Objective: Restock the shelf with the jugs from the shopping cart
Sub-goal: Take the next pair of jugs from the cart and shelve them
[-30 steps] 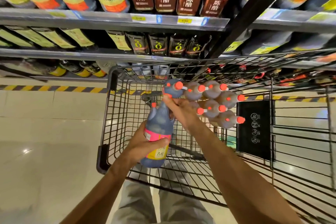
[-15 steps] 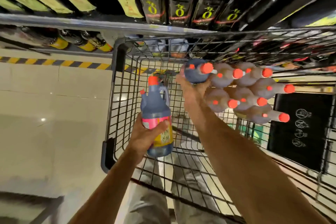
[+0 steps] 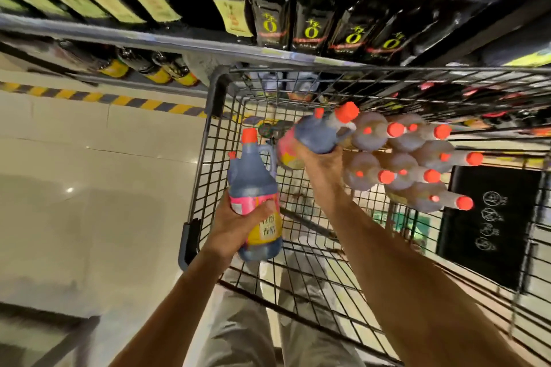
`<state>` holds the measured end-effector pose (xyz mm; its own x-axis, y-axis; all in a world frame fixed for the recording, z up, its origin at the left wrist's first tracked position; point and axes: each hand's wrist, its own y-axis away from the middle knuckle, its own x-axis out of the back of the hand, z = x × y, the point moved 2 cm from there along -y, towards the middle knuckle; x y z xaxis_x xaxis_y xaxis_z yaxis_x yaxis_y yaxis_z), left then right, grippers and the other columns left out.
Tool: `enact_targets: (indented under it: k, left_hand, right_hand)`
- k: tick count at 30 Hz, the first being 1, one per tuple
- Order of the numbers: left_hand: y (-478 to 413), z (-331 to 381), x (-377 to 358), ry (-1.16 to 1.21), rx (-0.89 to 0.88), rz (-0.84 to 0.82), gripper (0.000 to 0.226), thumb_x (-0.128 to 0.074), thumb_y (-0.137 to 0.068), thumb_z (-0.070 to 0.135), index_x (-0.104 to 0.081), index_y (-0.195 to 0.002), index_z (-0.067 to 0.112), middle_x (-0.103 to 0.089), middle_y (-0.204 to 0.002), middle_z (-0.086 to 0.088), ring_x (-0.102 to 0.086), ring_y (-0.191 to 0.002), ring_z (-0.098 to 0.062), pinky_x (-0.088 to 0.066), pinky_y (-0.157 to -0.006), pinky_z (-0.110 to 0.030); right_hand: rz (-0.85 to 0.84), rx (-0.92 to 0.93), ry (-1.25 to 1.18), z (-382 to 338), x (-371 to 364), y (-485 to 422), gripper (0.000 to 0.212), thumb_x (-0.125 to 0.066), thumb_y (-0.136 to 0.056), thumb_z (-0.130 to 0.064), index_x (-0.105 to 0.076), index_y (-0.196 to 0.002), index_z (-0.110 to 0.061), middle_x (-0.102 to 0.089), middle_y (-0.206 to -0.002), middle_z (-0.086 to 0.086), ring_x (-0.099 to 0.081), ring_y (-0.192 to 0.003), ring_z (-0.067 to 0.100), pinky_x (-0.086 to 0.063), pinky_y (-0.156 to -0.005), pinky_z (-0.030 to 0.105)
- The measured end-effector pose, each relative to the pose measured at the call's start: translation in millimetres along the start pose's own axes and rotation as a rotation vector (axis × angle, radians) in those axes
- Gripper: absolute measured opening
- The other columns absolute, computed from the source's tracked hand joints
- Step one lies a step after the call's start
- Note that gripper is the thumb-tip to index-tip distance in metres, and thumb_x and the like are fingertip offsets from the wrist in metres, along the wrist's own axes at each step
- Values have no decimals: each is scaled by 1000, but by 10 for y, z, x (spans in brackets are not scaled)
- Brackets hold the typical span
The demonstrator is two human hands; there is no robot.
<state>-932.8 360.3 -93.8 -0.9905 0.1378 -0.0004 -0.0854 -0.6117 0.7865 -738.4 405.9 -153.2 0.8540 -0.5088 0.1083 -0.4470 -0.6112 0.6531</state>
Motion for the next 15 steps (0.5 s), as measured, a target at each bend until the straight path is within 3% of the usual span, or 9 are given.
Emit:
enact_targets:
  k: [2,7,11,15]
  left_hand:
    - [154,98,50,4,-22,-24,58,-91,-67,32,-65,-117,17,-76,-103,-13,-73,-93,-35,-60,-79,-49]
    - [695,485,213,7,-146,58,76,-88,-56,44,-63,-123,19,-75,-108,-12,-74,-95,-33,-60,-81,-51]
    - [1100,819,393,67,-243,101,80,-89,-52,43,-61,-123,18,-75,-108,-14,-74,-93,-36,-60,-79,-52]
    - [1419,1200,662,123,-339,132,102,-95,-38,57,-59,-123,16,-75,-106,-12,-75,-90,-32,-60,-71,-42]
  right_hand:
    - [-65,58,-36,-28,69,201,57,-89,-76,-26,-66,-127,-14,-75,-119,3,-73,-108,18,-59,-96,45]
    - [-285,50,-102,-427,209,747,57,-87,-78,-27,-63,-129,-32,-72,-126,2,-69,-117,24,-53,-102,56]
    - [-381,139,-65,-956,168,1101,88,-91,-65,-51,-58,-140,-19,-69,-132,7,-67,-121,29,-54,-101,55]
    - [-453,246,-50,-1529,-81,1469,80,-90,-64,-50,-64,-132,-18,-72,-127,11,-69,-115,31,-55,-97,52]
